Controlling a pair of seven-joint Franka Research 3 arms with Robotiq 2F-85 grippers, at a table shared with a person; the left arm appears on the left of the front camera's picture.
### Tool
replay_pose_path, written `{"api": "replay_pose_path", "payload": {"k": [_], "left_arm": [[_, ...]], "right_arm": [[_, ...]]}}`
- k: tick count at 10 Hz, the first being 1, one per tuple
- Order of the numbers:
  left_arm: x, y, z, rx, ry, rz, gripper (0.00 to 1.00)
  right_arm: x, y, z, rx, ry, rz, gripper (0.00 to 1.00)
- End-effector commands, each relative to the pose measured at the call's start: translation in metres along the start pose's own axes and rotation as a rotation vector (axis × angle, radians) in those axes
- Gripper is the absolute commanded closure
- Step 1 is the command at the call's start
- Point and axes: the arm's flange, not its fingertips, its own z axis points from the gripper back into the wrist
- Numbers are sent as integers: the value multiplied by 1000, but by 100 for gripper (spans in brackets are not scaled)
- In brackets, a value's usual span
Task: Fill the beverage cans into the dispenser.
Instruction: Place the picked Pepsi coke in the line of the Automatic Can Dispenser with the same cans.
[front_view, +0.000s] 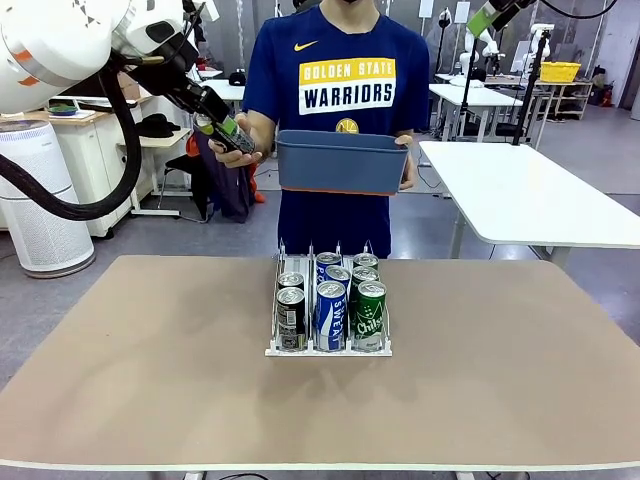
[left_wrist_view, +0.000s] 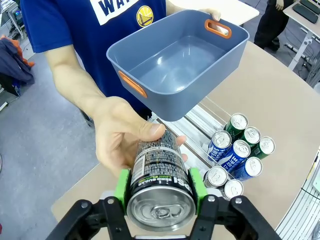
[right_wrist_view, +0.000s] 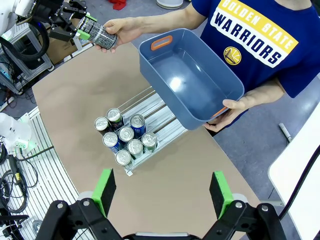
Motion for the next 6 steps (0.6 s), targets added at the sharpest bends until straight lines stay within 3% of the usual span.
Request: {"api": "replay_pose_path", "payload": {"k": [1,6], "left_arm": [[-1,1,1,-3,-3,-10,87],[-1,1,1,-3,-3,-10,87]], "right_arm": [[-1,1,0,4,-1,1,0],[-1,1,0,4,-1,1,0]]}}
